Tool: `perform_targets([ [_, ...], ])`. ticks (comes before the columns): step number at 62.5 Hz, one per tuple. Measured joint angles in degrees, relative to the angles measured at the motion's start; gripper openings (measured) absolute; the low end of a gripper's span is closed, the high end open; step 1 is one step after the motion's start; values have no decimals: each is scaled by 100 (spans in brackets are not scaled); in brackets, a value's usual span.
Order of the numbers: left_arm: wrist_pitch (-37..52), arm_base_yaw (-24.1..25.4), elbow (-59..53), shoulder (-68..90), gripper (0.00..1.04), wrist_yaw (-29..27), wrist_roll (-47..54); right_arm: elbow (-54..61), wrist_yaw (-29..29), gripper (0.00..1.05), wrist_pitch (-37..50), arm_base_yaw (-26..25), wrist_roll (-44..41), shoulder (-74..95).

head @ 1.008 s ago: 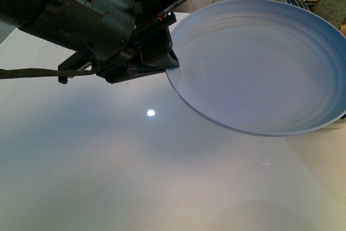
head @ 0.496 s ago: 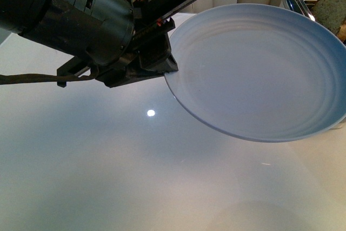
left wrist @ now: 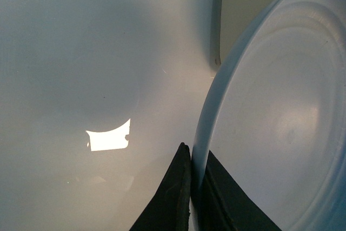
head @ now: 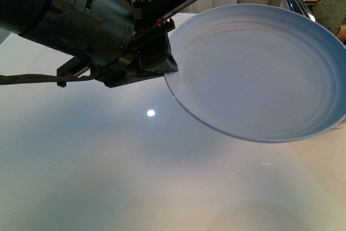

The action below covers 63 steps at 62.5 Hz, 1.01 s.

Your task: Left arm holds plate, right arm toasts bread

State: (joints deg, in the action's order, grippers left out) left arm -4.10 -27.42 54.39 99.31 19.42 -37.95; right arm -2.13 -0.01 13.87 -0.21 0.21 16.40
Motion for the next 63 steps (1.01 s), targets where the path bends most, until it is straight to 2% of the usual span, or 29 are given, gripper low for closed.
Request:
perform_targets([
  [29, -7, -13, 0, 0, 3, -44, 35, 83, 2, 2, -365, 0, 0, -621],
  [35, -13, -28, 0, 0, 3, -44, 42, 81, 2, 2, -1207, 2, 2, -1268],
  [38, -17, -28, 0, 0, 3, -44, 42, 81, 2, 2, -1327, 2, 0, -1482],
  [63, -17, -44, 0, 0, 3, -52, 44, 81, 2, 2, -1375, 11, 0, -1602],
])
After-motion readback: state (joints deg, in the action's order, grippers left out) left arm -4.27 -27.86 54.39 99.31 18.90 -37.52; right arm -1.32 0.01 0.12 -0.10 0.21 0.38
